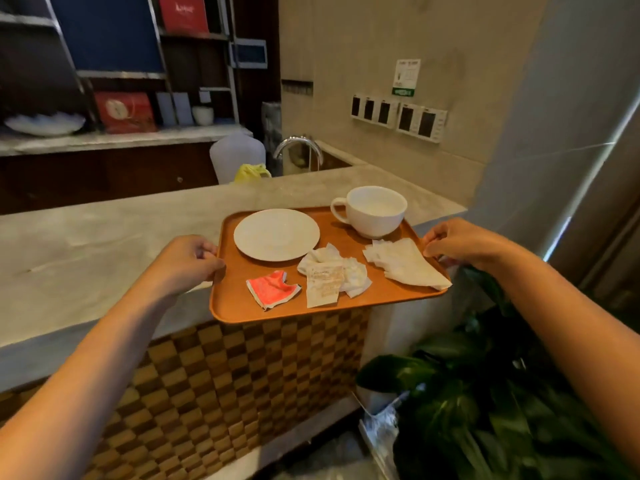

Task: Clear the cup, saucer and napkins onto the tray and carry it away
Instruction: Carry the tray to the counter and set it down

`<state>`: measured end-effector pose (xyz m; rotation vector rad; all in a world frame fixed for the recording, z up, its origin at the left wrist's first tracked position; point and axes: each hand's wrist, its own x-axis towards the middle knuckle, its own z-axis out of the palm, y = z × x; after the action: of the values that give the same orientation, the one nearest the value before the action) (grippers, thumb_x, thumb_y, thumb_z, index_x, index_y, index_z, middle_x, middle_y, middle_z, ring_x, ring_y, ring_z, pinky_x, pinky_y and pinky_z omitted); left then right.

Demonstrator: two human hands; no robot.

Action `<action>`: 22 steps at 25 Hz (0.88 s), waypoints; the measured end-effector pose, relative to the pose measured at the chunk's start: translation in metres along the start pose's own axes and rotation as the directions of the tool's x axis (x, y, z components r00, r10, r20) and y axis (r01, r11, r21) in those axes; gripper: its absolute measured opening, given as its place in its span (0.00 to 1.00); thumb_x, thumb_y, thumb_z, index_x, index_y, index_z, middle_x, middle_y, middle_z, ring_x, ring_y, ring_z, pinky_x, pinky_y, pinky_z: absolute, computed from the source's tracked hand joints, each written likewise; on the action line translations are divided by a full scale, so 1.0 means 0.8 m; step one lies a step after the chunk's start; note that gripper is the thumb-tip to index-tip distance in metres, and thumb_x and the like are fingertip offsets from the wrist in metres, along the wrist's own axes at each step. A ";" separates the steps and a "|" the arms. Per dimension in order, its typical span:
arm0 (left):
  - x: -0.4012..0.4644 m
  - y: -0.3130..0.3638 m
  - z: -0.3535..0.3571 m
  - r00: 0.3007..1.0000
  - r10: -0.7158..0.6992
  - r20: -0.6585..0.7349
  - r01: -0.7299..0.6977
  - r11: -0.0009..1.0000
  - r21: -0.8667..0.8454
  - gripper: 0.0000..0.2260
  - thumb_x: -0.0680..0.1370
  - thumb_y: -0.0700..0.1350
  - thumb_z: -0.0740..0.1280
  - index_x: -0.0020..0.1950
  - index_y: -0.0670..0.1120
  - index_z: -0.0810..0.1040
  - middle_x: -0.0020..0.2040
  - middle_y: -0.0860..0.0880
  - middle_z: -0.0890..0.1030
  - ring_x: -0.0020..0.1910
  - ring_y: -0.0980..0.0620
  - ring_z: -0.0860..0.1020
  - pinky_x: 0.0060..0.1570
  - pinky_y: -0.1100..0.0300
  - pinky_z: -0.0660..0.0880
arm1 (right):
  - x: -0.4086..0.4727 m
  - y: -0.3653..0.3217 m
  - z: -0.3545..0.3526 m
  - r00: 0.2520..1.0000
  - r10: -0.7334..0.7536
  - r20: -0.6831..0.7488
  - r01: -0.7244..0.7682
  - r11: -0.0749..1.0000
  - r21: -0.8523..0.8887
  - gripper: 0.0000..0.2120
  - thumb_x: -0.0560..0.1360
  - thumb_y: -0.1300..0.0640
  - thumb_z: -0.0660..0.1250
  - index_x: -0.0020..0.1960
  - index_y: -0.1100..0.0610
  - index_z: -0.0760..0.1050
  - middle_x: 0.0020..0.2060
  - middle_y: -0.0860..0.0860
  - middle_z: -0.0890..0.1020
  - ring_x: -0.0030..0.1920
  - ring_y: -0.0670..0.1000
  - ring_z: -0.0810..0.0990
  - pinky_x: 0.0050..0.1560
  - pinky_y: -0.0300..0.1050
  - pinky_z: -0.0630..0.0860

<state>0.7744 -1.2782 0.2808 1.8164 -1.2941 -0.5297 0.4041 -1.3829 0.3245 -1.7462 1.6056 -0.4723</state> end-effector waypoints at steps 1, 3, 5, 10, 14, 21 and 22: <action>0.026 0.001 0.001 1.000 0.006 0.003 -0.006 1.000 -0.016 0.07 0.73 0.33 0.65 0.38 0.43 0.75 0.31 0.43 0.78 0.33 0.47 0.77 0.32 0.57 0.71 | 0.026 -0.009 -0.001 1.000 0.004 -0.006 -0.004 1.000 0.004 0.07 0.71 0.68 0.66 0.38 0.58 0.77 0.37 0.53 0.79 0.38 0.47 0.78 0.27 0.35 0.76; 0.085 0.002 0.002 1.000 0.009 0.000 -0.009 0.999 -0.033 0.07 0.74 0.33 0.65 0.38 0.42 0.74 0.31 0.42 0.78 0.32 0.48 0.76 0.32 0.58 0.71 | 0.081 -0.032 -0.005 1.000 0.013 -0.017 -0.013 1.000 0.009 0.05 0.72 0.67 0.66 0.42 0.60 0.78 0.40 0.53 0.79 0.41 0.47 0.78 0.31 0.36 0.75; 0.136 0.002 0.002 1.000 -0.004 -0.007 0.004 1.000 -0.024 0.06 0.74 0.33 0.66 0.38 0.42 0.75 0.32 0.42 0.78 0.32 0.49 0.76 0.31 0.59 0.72 | 0.127 -0.051 -0.006 1.000 0.016 -0.018 -0.016 1.000 0.016 0.05 0.72 0.68 0.65 0.45 0.62 0.79 0.41 0.54 0.80 0.41 0.47 0.78 0.30 0.35 0.75; 0.245 -0.009 0.008 0.998 -0.061 0.008 0.061 0.998 0.026 0.04 0.75 0.36 0.66 0.40 0.42 0.76 0.38 0.41 0.80 0.38 0.48 0.78 0.33 0.58 0.74 | 0.229 -0.078 0.008 1.000 0.029 -0.005 -0.029 0.997 0.068 0.07 0.72 0.70 0.63 0.41 0.62 0.77 0.40 0.55 0.78 0.40 0.48 0.77 0.34 0.38 0.76; 0.297 -0.029 0.029 0.990 -0.138 0.008 0.137 0.989 0.059 0.04 0.75 0.37 0.66 0.40 0.43 0.75 0.40 0.42 0.79 0.40 0.47 0.77 0.38 0.55 0.75 | 0.296 -0.079 0.028 0.998 0.065 0.026 -0.066 0.997 0.039 0.09 0.73 0.69 0.63 0.39 0.59 0.75 0.38 0.53 0.77 0.39 0.47 0.76 0.33 0.38 0.75; 0.343 -0.063 0.068 0.975 -0.214 -0.062 0.221 0.963 0.157 0.02 0.76 0.39 0.65 0.44 0.43 0.75 0.42 0.43 0.78 0.40 0.48 0.75 0.35 0.58 0.71 | 0.379 -0.079 0.047 0.995 0.068 0.072 -0.066 0.997 -0.036 0.10 0.73 0.68 0.63 0.38 0.57 0.76 0.40 0.53 0.77 0.41 0.49 0.75 0.36 0.39 0.75; 0.348 -0.067 0.071 0.974 -0.217 -0.066 0.225 0.958 0.176 0.02 0.76 0.39 0.65 0.44 0.43 0.75 0.41 0.44 0.77 0.39 0.49 0.74 0.34 0.58 0.71 | 0.387 -0.079 0.048 0.994 0.074 0.076 -0.070 0.996 -0.048 0.10 0.73 0.68 0.63 0.37 0.57 0.76 0.39 0.53 0.77 0.39 0.48 0.75 0.35 0.39 0.74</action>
<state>0.8702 -1.5478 0.2384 2.1302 -1.1457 -0.4978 0.5252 -1.6742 0.2832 -1.7126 1.6294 -0.3314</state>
